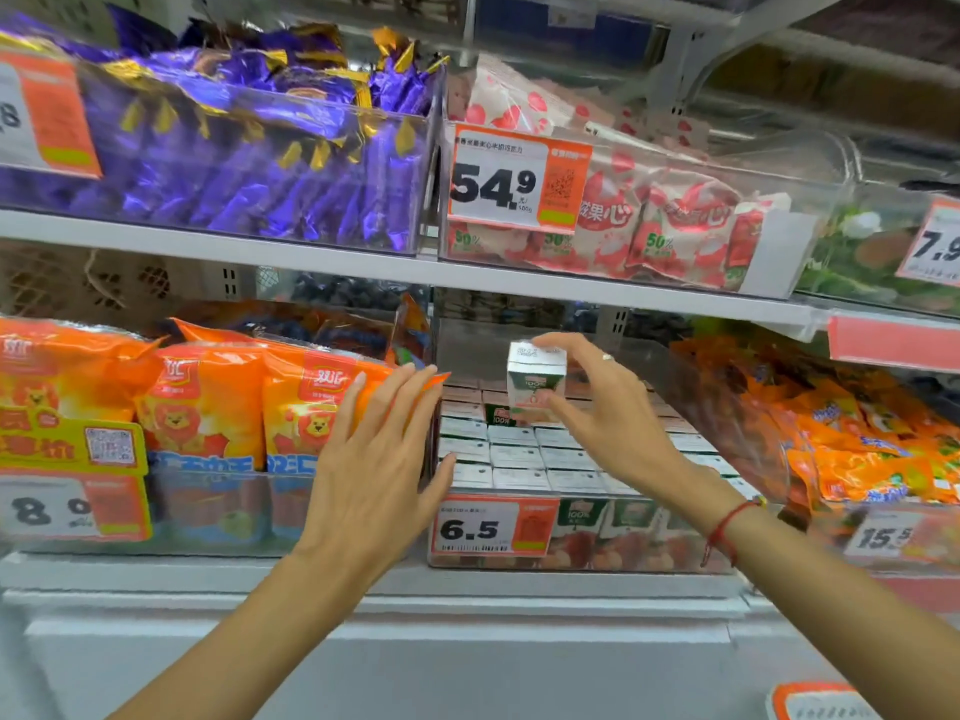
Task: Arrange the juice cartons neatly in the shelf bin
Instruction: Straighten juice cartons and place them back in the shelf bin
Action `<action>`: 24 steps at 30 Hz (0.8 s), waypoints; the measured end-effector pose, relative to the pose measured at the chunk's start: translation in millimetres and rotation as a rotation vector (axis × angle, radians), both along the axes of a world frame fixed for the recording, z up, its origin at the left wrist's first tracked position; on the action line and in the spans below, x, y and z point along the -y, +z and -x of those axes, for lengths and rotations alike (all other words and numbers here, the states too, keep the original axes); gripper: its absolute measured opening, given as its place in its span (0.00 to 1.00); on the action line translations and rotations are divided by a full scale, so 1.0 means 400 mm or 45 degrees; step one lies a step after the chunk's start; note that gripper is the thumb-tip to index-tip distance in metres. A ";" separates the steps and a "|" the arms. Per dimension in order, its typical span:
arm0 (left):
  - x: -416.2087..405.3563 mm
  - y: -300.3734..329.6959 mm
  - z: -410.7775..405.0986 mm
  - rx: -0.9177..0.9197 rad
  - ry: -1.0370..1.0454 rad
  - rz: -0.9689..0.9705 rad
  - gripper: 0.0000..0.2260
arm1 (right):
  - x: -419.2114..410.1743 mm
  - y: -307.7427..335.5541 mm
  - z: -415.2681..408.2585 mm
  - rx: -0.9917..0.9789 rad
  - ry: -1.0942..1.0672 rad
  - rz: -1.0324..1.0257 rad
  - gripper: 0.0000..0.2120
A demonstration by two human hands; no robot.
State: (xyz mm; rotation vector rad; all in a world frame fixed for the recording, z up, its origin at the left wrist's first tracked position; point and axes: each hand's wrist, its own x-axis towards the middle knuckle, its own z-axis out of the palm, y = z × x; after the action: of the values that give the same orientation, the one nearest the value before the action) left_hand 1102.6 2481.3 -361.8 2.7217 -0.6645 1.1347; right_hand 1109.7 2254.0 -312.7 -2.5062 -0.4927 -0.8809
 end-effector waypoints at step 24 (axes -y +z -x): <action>0.004 -0.023 0.001 -0.015 0.051 0.039 0.22 | 0.036 -0.084 -0.187 -0.664 0.091 0.052 0.16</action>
State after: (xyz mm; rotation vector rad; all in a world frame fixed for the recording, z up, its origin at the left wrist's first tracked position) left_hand 1102.3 2479.6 -371.2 2.7258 -0.5885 1.1273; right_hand 1184.4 2239.7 -346.5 -2.5984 -0.4198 -0.1702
